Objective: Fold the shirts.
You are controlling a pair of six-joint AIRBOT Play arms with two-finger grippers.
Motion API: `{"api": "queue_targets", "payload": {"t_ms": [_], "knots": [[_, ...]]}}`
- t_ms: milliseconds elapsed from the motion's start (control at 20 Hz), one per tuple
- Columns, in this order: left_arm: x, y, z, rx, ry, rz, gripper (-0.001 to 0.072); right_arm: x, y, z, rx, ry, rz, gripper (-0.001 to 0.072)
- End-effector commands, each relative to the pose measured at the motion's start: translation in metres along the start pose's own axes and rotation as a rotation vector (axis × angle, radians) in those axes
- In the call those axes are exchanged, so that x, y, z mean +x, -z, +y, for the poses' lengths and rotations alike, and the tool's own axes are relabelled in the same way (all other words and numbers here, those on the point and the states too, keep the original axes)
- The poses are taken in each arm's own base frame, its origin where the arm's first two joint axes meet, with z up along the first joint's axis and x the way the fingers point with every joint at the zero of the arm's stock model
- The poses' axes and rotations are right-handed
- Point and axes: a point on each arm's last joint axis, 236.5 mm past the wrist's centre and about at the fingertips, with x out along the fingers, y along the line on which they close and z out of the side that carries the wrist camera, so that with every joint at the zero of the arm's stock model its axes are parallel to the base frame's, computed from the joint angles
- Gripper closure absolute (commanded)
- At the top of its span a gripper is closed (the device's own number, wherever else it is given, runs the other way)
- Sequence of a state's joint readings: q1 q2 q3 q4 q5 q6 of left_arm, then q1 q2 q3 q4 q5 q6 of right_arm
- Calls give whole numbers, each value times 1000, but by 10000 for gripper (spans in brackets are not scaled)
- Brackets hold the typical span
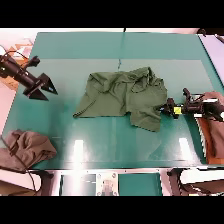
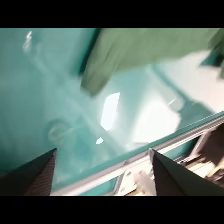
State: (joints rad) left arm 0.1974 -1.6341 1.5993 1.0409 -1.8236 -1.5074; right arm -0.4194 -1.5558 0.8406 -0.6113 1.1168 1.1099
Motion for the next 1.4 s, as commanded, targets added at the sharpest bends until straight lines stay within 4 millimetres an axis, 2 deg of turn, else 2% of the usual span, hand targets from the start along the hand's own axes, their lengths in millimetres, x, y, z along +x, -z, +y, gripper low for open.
{"api": "queue_targets", "payload": {"t_ms": [0, 150, 300, 550, 650, 950, 1000, 1050, 1150, 1200, 1250, 1350], "knots": [[31, 32, 4, 55, -175, 3, 48, 2, 0, 3, -26, -6, 0, 689], [80, 17, 13, 219, -397, -63, 47, 2, 0, 3, -26, -6, 0, 689], [111, -8, 6, 388, -521, -150, 47, 2, 0, 3, -25, -6, 0, 689], [132, -13, -11, 505, -542, -183, 48, 1, -1, 3, -24, -6, -2, 689], [136, -21, -9, 515, -543, -220, 48, 1, -1, 3, -24, -6, -2, 689], [153, -17, 6, 503, -553, -164, 64, 1, -1, 3, -24, -6, -2, 689], [158, -13, 10, 496, -555, -133, 240, 1, -1, 3, -24, -6, -2, 689], [160, -11, 13, 507, -560, -111, 282, 1, -1, 3, -24, -7, -1, 689], [158, -13, 13, 513, -569, -120, 284, 1, -1, 3, -23, -7, -1, 689], [155, -16, 10, 516, -567, -130, 409, 1, -1, 3, -24, -7, -1, 690], [152, -18, 6, 519, -566, -134, 609, 1, -1, 3, -23, -7, -1, 689], [141, -18, -1, 529, -568, -124, 637, 1, 0, 3, -23, -6, -1, 689]]}}
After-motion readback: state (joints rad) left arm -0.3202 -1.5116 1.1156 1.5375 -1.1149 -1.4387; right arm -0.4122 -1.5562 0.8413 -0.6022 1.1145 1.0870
